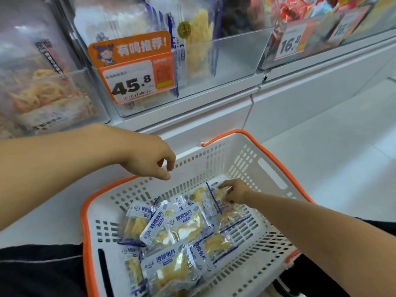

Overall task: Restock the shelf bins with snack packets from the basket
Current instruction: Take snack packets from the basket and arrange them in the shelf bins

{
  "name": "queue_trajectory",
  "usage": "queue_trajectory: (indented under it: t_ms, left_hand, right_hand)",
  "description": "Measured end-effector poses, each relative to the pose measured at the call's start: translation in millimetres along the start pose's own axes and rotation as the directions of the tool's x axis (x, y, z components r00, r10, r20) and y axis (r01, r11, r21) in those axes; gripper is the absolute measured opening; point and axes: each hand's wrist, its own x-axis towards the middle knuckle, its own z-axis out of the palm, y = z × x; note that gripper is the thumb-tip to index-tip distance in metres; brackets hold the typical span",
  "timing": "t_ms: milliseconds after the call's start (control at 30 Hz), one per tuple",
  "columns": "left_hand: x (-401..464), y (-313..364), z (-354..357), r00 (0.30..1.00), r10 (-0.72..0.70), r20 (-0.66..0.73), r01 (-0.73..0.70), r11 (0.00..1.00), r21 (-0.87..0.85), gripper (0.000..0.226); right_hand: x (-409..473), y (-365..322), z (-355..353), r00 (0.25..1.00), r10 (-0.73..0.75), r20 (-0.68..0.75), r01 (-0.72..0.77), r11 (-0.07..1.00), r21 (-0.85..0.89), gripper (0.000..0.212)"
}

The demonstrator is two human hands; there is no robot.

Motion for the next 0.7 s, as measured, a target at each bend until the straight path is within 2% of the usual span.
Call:
queue_trajectory:
  t_ms: [67,200,300,367,400,433,500,533,567,600,667,700]
  left_hand:
    - [1,2,-2,1.000,0.004,-0.018,-0.004,1.000,0.011,0.038]
    - [2,14,-3,0.998,0.006,-0.063,-0.009,0.999,-0.041,0.056]
    - [0,25,-10,0.984,0.016,-0.180,-0.059,0.969,-0.238,0.093]
    - [-3,40,-21,0.954,0.026,-0.298,-0.153,0.897,-0.414,0.104]
    - [-3,47,-27,0.931,0.017,-0.365,-0.217,0.829,-0.515,0.094]
    - [-2,54,-33,0.900,-0.007,-0.436,-0.292,0.733,-0.615,0.073]
    - [-6,69,-49,0.844,-0.129,-0.520,-0.417,0.452,-0.789,0.028]
    - [-7,74,-52,0.856,-0.178,-0.486,-0.433,0.267,-0.861,0.017]
    - [-9,76,-58,0.862,-0.216,-0.459,-0.443,0.122,-0.888,0.015]
    - [-10,77,-63,0.860,-0.248,-0.446,-0.453,0.030,-0.891,0.017]
    - [-13,77,-69,0.850,-0.289,-0.440,-0.493,-0.147,-0.857,0.020]
    - [-16,77,-71,0.846,-0.302,-0.439,-0.512,-0.231,-0.827,0.022]
  right_hand:
    - [-13,-13,-18,0.996,0.065,0.061,-0.075,0.979,0.188,0.028]
    - [-58,-75,-90,0.970,0.065,0.236,-0.130,0.954,0.270,0.026]
    - [-112,-137,-159,0.959,0.033,0.282,-0.167,0.868,0.468,0.024]
    - [-153,-174,-192,0.959,-0.060,0.278,-0.115,0.813,0.571,0.027]
    - [-172,-189,-203,0.955,-0.123,0.268,-0.072,0.784,0.616,0.028]
    - [-190,-202,-210,0.953,-0.179,0.244,-0.028,0.752,0.659,0.027]
    - [-214,-217,-218,0.946,-0.304,0.116,0.135,0.690,0.711,0.024]
    - [-216,-218,-216,0.938,-0.347,0.003,0.253,0.689,0.679,0.023]
    - [-218,-219,-218,0.913,-0.381,-0.147,0.393,0.720,0.573,0.023]
    - [-217,-218,-221,0.863,-0.414,-0.290,0.502,0.764,0.406,0.027]
    - [-213,-217,-224,0.772,-0.455,-0.444,0.557,0.820,0.130,0.046]
    - [-212,-215,-225,0.775,-0.451,-0.443,0.541,0.836,0.095,0.055]
